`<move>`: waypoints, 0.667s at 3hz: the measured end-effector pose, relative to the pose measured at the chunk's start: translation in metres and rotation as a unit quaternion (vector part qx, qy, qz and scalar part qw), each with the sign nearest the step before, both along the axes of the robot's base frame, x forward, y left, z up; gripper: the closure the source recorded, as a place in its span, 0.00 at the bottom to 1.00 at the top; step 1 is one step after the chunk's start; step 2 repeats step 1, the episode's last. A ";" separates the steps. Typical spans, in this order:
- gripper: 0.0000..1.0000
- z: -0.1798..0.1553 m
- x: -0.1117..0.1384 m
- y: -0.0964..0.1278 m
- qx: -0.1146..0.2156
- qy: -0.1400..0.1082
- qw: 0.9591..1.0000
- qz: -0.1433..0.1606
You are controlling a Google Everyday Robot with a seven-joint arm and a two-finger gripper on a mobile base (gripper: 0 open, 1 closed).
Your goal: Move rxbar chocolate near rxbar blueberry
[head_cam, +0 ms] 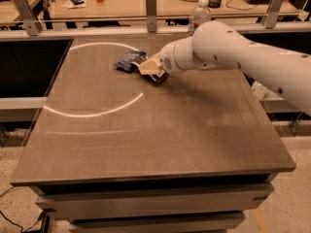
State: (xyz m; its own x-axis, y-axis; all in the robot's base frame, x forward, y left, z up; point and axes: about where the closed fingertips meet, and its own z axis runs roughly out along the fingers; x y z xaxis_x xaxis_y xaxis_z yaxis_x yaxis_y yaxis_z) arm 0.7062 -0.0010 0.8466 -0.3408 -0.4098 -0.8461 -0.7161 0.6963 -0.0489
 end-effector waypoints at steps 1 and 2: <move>0.84 0.000 -0.001 0.002 0.000 0.000 1.000 0.001; 0.84 0.000 -0.001 0.002 0.000 0.000 1.000 0.001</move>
Offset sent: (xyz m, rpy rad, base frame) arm 0.0000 0.0000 0.0000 0.0000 0.0000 0.0000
